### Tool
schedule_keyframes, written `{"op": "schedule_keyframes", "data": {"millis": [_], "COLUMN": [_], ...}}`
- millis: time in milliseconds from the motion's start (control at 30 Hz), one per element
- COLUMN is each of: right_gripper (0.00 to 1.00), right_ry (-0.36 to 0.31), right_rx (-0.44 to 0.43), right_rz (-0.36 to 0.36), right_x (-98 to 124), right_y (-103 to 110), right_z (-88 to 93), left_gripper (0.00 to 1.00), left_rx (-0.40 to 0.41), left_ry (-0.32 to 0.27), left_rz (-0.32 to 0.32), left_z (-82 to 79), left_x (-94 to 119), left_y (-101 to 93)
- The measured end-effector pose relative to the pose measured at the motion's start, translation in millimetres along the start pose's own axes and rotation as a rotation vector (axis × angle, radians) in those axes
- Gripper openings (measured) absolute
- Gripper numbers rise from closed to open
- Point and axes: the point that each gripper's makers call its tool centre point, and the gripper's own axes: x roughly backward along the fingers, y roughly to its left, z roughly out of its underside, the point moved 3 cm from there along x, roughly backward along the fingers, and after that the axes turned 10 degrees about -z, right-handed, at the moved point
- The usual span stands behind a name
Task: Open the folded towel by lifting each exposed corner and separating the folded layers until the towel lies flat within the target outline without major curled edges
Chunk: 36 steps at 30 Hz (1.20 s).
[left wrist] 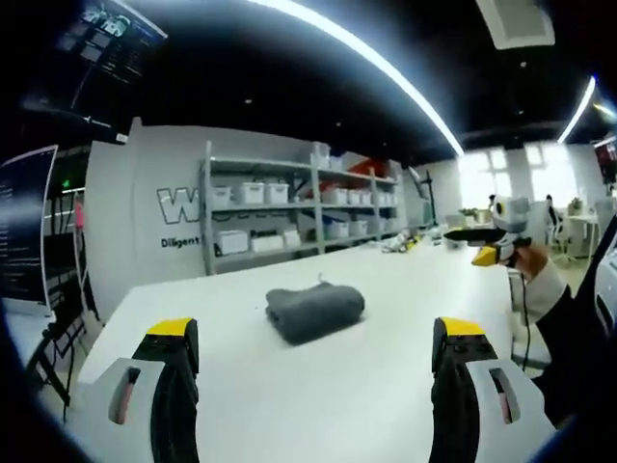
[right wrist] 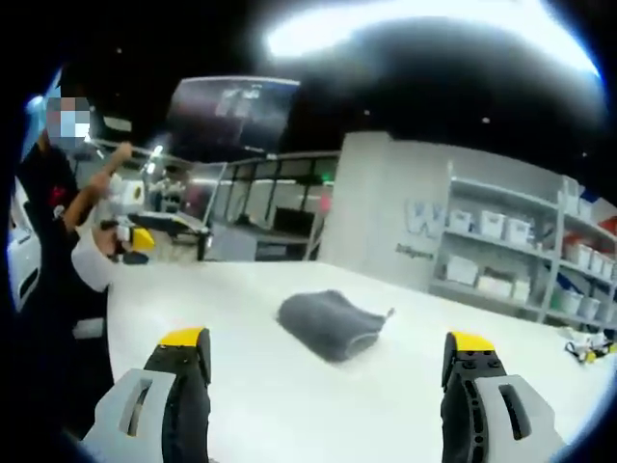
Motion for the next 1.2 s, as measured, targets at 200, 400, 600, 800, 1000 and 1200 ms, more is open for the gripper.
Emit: {"op": "schedule_keyframes", "data": {"millis": [200, 400, 600, 800, 1000, 1200], "right_gripper": [1.0, 1.0, 1.0, 1.0, 1.0, 1.0], "right_ry": [0.009, 0.01, 0.003, -0.001, 0.005, 0.031], "right_rx": [0.006, 0.005, 0.008, 0.015, 0.016, 0.034], "right_rz": [0.003, 0.02, 0.038, 0.038, 0.034, 0.034], "right_x": [2.2, 8.4, 16.7, 19.6, 17.3, 15.5], "right_y": [-0.8, -6.3, -10.2, -13.2, -15.2, -14.2], "right_z": [2.2, 3.1, -0.5, -2.5, -0.1, 2.0], "left_gripper": [0.99, 0.99, 0.99, 0.99, 0.99, 0.99], "left_rx": [-0.006, -0.015, -0.01, 0.004, -0.01, -0.014], "left_ry": [-0.006, 0.001, -0.004, -0.007, 0.023, 0.019], "left_rz": [0.002, 0.013, 0.015, 0.01, 0.019, 0.006], "left_z": [-1.9, -0.4, -1.3, 1.7, 7.1, 6.0], "left_x": [1.0, -1.1, -1.4, -6.4, -10.1, -9.0], "left_y": [-3.6, -10.0, -10.6, -6.3, -9.0, -4.5]}}
